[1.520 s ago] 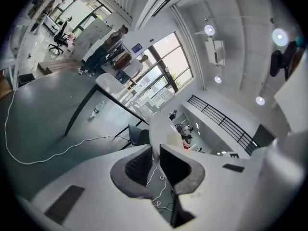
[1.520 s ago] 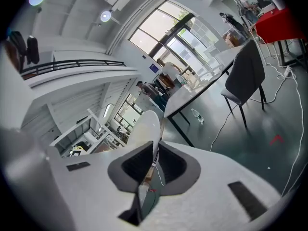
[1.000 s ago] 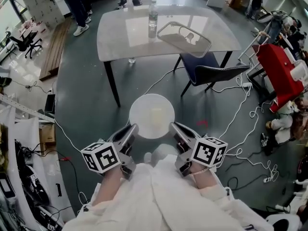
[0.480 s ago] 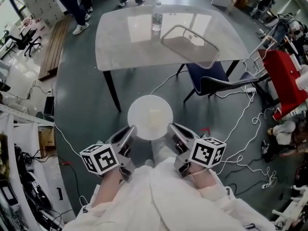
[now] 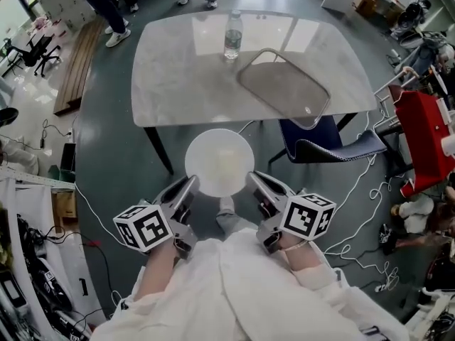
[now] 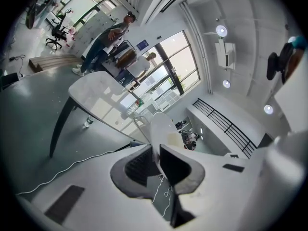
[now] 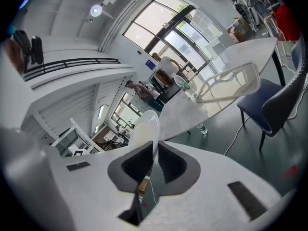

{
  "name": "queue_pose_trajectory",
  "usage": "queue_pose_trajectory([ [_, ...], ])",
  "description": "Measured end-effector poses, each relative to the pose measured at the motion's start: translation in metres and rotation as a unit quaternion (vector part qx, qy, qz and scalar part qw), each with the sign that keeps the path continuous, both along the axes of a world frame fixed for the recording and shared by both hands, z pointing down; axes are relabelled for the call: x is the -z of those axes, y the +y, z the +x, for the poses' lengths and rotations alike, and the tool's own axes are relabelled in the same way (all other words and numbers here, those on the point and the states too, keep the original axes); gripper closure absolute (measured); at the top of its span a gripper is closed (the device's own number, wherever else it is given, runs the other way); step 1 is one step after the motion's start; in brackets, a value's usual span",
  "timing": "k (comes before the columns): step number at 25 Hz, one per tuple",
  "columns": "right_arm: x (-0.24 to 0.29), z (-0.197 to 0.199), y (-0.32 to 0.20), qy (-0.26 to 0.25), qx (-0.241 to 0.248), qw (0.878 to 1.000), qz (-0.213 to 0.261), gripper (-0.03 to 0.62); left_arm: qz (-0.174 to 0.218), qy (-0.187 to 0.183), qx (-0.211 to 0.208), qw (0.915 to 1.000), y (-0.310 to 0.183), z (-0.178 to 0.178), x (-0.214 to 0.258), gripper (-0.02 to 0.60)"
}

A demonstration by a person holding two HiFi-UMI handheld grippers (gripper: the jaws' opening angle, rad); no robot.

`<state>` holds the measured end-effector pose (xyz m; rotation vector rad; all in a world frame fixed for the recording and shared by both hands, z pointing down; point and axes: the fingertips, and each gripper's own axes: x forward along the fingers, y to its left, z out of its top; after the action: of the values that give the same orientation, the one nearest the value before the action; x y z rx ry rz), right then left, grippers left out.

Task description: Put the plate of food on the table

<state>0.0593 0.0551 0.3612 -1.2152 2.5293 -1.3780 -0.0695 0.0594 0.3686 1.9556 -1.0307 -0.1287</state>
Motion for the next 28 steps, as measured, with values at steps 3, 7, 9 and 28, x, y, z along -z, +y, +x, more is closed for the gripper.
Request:
queue_pose_trajectory([
  [3,0.000,0.008,-0.036,0.000,0.009,1.000,0.004,0.580,0.003,0.000,0.012,0.9999,-0.033,0.008,-0.001,0.528],
  [7,0.000,0.017,-0.077,0.000,0.016,1.000,0.006,0.580,0.005,-0.001,0.025,0.9997,-0.073,0.017,-0.002,0.528],
  [9,-0.001,0.023,-0.092,-0.004,0.018,1.000,0.005,0.580,0.006,0.000,0.027,0.9996,-0.086,0.023,-0.003,0.528],
  [28,-0.012,0.020,-0.141,-0.019,0.029,0.999,-0.017,0.580,-0.026,0.004,0.029,0.9992,-0.134,0.020,-0.018,0.528],
])
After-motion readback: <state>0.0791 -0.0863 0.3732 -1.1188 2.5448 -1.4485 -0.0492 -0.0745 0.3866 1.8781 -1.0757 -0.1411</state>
